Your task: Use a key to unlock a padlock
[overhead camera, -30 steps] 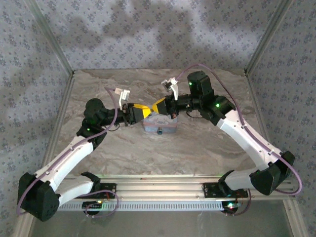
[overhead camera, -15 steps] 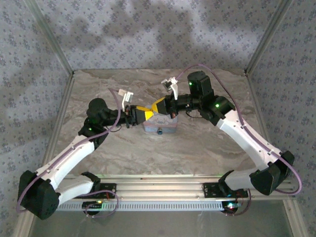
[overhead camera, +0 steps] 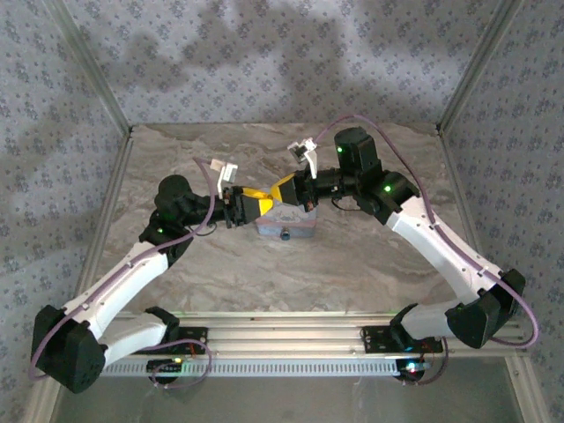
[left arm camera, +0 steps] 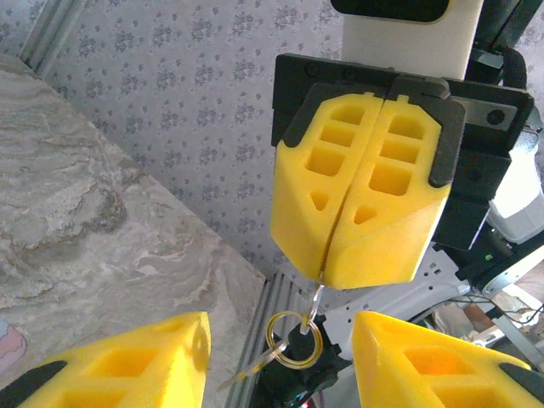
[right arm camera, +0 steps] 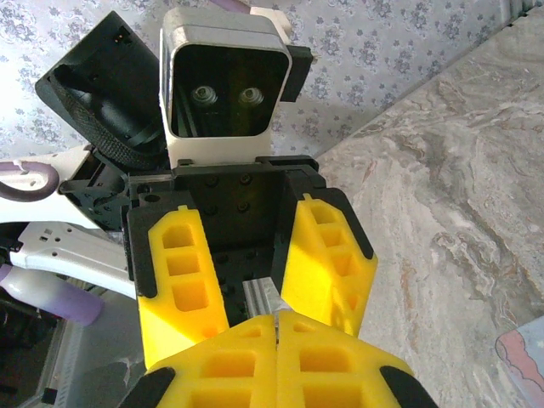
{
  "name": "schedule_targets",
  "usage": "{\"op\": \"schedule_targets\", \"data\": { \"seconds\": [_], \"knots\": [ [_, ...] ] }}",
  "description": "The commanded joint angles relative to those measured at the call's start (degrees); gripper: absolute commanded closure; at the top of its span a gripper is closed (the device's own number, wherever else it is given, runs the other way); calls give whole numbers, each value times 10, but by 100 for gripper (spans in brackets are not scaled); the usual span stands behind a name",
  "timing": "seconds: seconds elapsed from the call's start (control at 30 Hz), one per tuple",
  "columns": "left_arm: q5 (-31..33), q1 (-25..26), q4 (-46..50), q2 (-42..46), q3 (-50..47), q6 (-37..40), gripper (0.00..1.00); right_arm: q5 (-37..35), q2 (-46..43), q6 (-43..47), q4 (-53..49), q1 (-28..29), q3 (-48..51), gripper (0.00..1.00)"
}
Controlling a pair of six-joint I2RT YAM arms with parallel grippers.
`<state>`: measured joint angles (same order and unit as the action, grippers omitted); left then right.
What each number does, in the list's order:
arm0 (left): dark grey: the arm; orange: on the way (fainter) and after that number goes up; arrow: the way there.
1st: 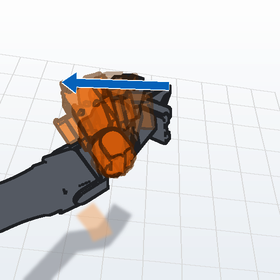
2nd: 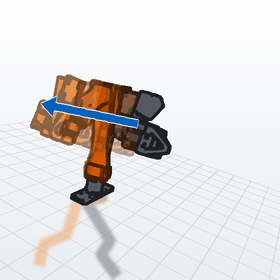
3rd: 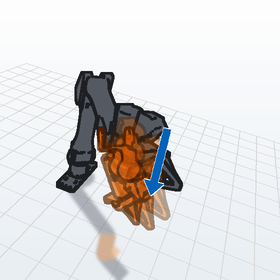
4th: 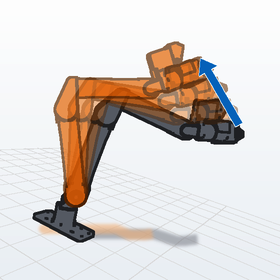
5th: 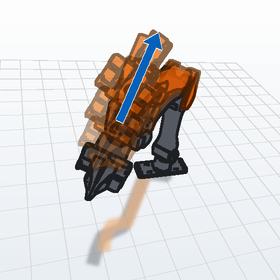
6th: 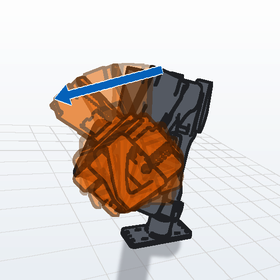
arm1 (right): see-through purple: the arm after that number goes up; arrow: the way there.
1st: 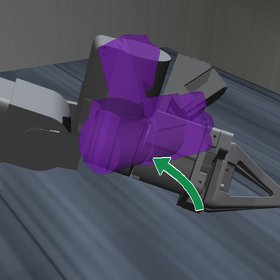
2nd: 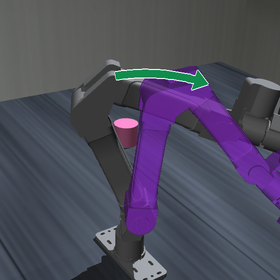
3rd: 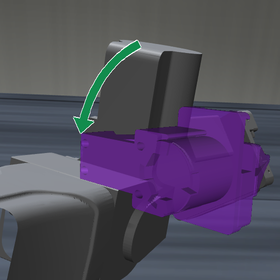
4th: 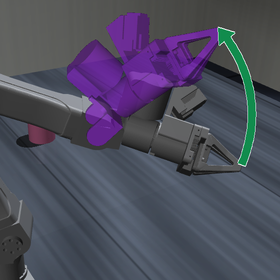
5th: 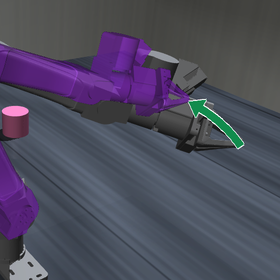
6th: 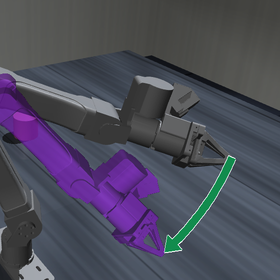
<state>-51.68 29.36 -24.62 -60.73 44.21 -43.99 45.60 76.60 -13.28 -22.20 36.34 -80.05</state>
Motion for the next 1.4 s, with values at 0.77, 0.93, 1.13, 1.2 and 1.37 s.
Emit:
{"op": "schedule_targets", "data": {
  "seconds": [0.77,0.93,1.13,1.2,1.37],
  "knots": [
    [13,2,-25,12,18,0,62,26,8,-2,-5,9,-6,100],
    [11,2,-18,14,15,3,83,22,6,-1,-6,9,-6,100],
    [16,2,-5,19,7,4,97,17,0,-7,2,6,-1,100],
    [19,2,-2,22,6,4,100,11,-1,-12,7,5,2,100],
    [37,2,23,32,5,24,100,-30,-18,-34,28,-2,17,69]
  ]
}}
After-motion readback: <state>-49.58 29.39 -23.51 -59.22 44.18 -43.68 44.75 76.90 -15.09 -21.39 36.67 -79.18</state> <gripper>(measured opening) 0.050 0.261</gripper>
